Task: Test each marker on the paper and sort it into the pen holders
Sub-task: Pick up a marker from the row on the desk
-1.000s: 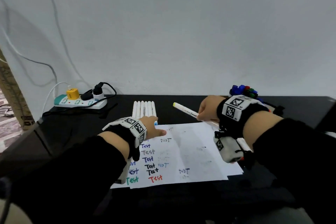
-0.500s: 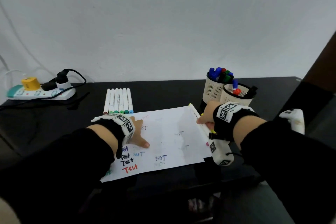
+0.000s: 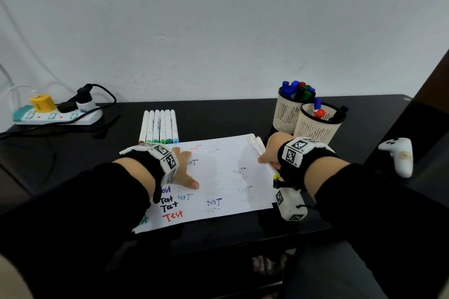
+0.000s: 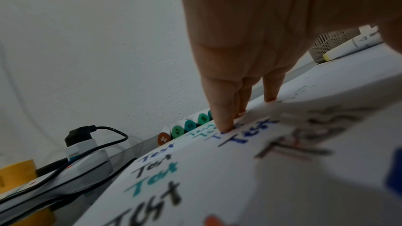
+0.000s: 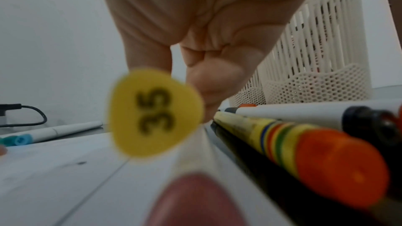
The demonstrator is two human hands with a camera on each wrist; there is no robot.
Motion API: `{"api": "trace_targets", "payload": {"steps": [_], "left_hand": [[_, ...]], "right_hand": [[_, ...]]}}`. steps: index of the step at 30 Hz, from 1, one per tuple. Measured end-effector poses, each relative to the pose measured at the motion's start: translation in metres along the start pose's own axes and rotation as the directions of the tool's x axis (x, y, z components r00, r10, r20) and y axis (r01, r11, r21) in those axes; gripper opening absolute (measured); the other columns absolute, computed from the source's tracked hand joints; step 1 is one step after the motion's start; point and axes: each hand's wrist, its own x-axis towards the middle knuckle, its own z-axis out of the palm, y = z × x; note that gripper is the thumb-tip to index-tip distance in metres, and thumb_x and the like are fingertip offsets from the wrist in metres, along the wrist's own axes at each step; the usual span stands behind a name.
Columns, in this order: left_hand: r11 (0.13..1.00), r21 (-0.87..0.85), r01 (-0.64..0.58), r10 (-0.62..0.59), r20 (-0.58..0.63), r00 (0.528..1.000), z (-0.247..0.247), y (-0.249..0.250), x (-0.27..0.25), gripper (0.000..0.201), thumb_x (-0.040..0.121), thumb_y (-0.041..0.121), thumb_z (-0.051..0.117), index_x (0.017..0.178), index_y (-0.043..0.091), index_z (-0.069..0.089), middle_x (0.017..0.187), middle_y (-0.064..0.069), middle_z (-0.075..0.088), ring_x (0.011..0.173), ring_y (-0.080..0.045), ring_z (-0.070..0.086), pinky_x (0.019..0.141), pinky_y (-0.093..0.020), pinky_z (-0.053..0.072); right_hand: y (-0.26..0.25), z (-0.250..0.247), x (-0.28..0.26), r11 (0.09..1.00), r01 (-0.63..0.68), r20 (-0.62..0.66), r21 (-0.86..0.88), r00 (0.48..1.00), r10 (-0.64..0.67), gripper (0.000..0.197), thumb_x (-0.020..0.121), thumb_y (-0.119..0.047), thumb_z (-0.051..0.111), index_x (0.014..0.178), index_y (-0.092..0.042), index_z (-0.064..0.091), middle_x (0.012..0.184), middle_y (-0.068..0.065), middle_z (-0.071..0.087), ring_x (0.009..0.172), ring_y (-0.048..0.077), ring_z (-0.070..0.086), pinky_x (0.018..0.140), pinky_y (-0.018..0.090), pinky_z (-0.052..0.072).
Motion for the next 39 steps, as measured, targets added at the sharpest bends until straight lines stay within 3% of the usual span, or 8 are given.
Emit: {"api": "trace_targets", "payload": {"steps": [5, 9, 11, 16, 22, 27, 31, 39], "left_hand": [[1.0, -0.003, 0.001, -0.001, -0.007, 1.0, 0.002, -0.001, 0.0, 0.112, 0.063, 0.08, 0.055, 0.148, 0.024, 0.01, 0.154, -0.006, 0.019, 0.136, -0.03, 0.03, 0.11, -0.049, 0.029], [1.0, -0.001, 0.004, -0.004, -0.006, 1.0, 0.002, -0.001, 0.0, 0.112, 0.062, 0.081, 0.054, 0.148, 0.026, 0.01, 0.154, -0.005, 0.019, 0.136, -0.03, 0.03, 0.109, -0.05, 0.029], [1.0, -0.009, 0.007, -0.007, -0.003, 1.0, 0.002, -0.001, 0.0, 0.112, 0.062, 0.081, 0.055, 0.148, 0.026, 0.01, 0.154, -0.005, 0.019, 0.136, -0.03, 0.031, 0.109, -0.05, 0.029], [1.0, -0.012, 0.01, -0.01, 0.006, 1.0, 0.002, -0.001, -0.002, 0.113, 0.062, 0.082, 0.053, 0.149, 0.027, 0.007, 0.156, -0.004, 0.012, 0.138, -0.031, 0.026, 0.111, -0.05, 0.027], [0.999, -0.037, 0.005, -0.004, 0.01, 1.0, -0.001, -0.003, -0.007, 0.111, 0.064, 0.081, 0.053, 0.149, 0.026, 0.008, 0.156, -0.003, 0.015, 0.138, -0.027, 0.027, 0.111, -0.048, 0.026], [0.998, -0.063, -0.012, 0.011, -0.007, 1.0, -0.006, -0.009, -0.015, 0.102, 0.07, 0.072, 0.058, 0.148, 0.02, 0.016, 0.152, -0.005, 0.025, 0.137, -0.024, 0.03, 0.112, -0.042, 0.026], [0.995, -0.097, -0.012, 0.011, -0.007, 1.0, -0.011, -0.023, -0.021, 0.1, 0.074, 0.062, 0.064, 0.149, 0.018, 0.015, 0.153, -0.004, 0.024, 0.139, -0.023, 0.028, 0.113, -0.04, 0.026], [0.992, -0.119, 0.042, -0.036, 0.055, 0.998, -0.003, -0.061, -0.028, 0.106, 0.07, 0.061, 0.068, 0.15, 0.021, 0.011, 0.153, -0.004, 0.022, 0.139, -0.025, 0.027, 0.112, -0.043, 0.027]], "right_hand": [[-0.005, 0.003, -0.004, 1.0, -0.001, -0.052, -0.028, 0.999, 0.0, 0.028, 0.078, -0.035, 0.068, 0.07, -0.015, 0.049, 0.068, 0.001, 0.054, 0.06, 0.016, 0.052, 0.056, 0.026, 0.041], [-0.004, -0.001, -0.009, 0.998, 0.008, -0.075, -0.062, 0.997, -0.013, 0.023, 0.085, -0.03, 0.063, 0.08, -0.013, 0.049, 0.068, 0.001, 0.049, 0.063, 0.016, 0.052, 0.056, 0.026, 0.04], [-0.004, -0.002, -0.011, 0.993, 0.031, -0.062, -0.111, 0.997, -0.039, 0.021, 0.09, -0.028, 0.059, 0.09, -0.018, 0.04, 0.068, 0.001, 0.044, 0.071, 0.019, 0.053, 0.061, 0.026, 0.041], [-0.002, 0.001, -0.006, 0.997, -0.02, -0.087, -0.079, 0.996, 0.013, 0.034, 0.091, -0.032, 0.057, 0.067, -0.013, 0.042, 0.064, 0.002, 0.046, 0.055, 0.014, 0.043, 0.053, 0.026, 0.036], [-0.005, -0.003, -0.007, 1.0, -0.01, -0.084, -0.021, 0.996, 0.008, 0.033, 0.091, -0.035, 0.056, 0.068, -0.011, 0.048, 0.064, 0.002, 0.048, 0.057, 0.017, 0.046, 0.063, 0.028, 0.04], [-0.022, -0.018, -0.005, 0.999, 0.044, -0.057, 0.001, 0.997, -0.044, 0.03, 0.089, -0.028, 0.057, 0.066, -0.01, 0.051, 0.061, 0.003, 0.049, 0.053, 0.016, 0.047, 0.047, 0.024, 0.034], [-0.047, -0.031, 0.0, 0.995, 0.1, -0.071, -0.016, 0.992, -0.101, 0.035, 0.089, -0.029, 0.056, 0.058, -0.012, 0.051, 0.057, 0.001, 0.052, 0.051, 0.018, 0.05, 0.047, 0.024, 0.035], [-0.105, -0.034, 0.015, 0.984, 0.18, -0.06, 0.006, 0.982, -0.18, 0.033, 0.085, -0.028, 0.057, 0.057, -0.012, 0.052, 0.056, 0.001, 0.054, 0.049, 0.019, 0.051, 0.048, 0.024, 0.035]]}}
